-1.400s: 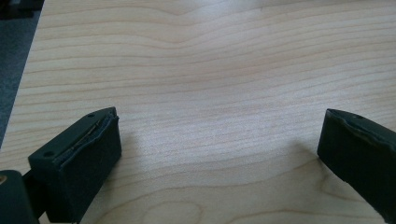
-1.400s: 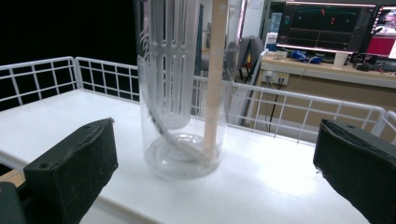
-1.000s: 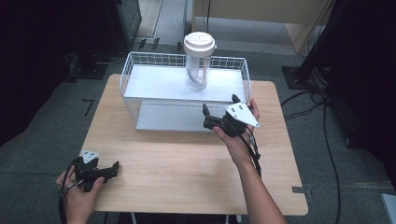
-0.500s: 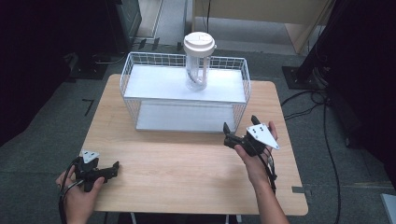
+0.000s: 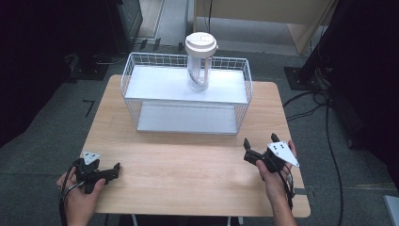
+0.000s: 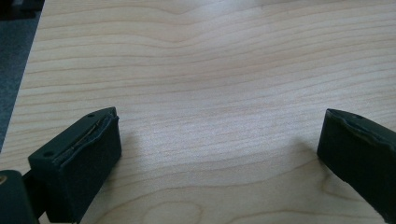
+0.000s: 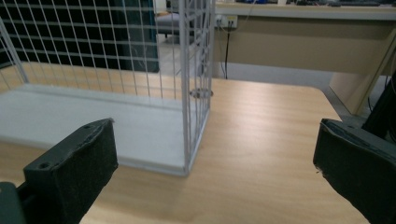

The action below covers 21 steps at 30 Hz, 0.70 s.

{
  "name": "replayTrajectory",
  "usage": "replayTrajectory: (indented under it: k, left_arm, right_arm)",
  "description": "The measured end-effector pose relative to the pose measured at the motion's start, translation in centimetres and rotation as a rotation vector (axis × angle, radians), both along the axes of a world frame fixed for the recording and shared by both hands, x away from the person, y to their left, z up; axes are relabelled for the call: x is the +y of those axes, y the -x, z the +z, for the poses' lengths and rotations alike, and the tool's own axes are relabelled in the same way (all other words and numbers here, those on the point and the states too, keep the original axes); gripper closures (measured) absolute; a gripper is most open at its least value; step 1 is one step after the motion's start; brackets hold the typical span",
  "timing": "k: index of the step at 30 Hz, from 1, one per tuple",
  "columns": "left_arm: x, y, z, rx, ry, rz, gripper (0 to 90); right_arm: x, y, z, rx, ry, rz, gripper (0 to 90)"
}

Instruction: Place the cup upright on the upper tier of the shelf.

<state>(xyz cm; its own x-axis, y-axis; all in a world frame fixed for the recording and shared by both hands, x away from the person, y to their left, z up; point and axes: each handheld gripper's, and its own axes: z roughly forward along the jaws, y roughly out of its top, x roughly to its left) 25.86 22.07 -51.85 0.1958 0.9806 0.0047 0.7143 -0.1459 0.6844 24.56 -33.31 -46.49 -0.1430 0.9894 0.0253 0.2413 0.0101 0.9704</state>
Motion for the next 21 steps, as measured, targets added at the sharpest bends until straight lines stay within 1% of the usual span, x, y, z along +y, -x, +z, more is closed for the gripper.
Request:
replayTrajectory:
  k: [4,9,10,13,16,17,19,21]
  left_arm:
    - [0.0,0.0,0.0,0.000,0.000,0.000,0.0]
    - [0.0,0.0,0.0,0.000,-0.001,0.000,0.0]
    - [0.0,0.0,0.0,0.000,-0.001,0.001,0.0]
    - [0.0,0.0,0.0,0.000,-0.003,0.001,0.0]
    - [0.0,0.0,0.0,0.000,-0.003,0.001,0.0]
    - [0.0,0.0,0.0,0.000,-0.003,0.001,0.0]
    - [0.0,0.0,0.0,0.000,-0.003,0.001,0.0]
    - [0.0,0.0,0.0,0.000,-0.004,0.000,0.0]
  right_arm:
    - [-1.1,1.1,-1.4,0.036,0.009,-0.008,0.0]
    - [-2.6,2.4,-3.0,0.083,-0.009,-0.029,0.0]
    - [-2.9,2.7,-3.3,0.094,-0.010,-0.029,0.0]
    - [-3.7,3.6,-3.9,0.118,0.007,-0.032,0.0]
    - [-4.9,4.5,-4.2,0.140,0.004,-0.050,0.0]
    - [-5.2,4.7,-4.3,0.154,0.006,-0.063,0.0]
    - [-5.9,5.2,-4.6,0.184,0.026,-0.078,0.0]
    - [-6.5,5.6,-5.0,0.230,0.049,-0.098,0.0]
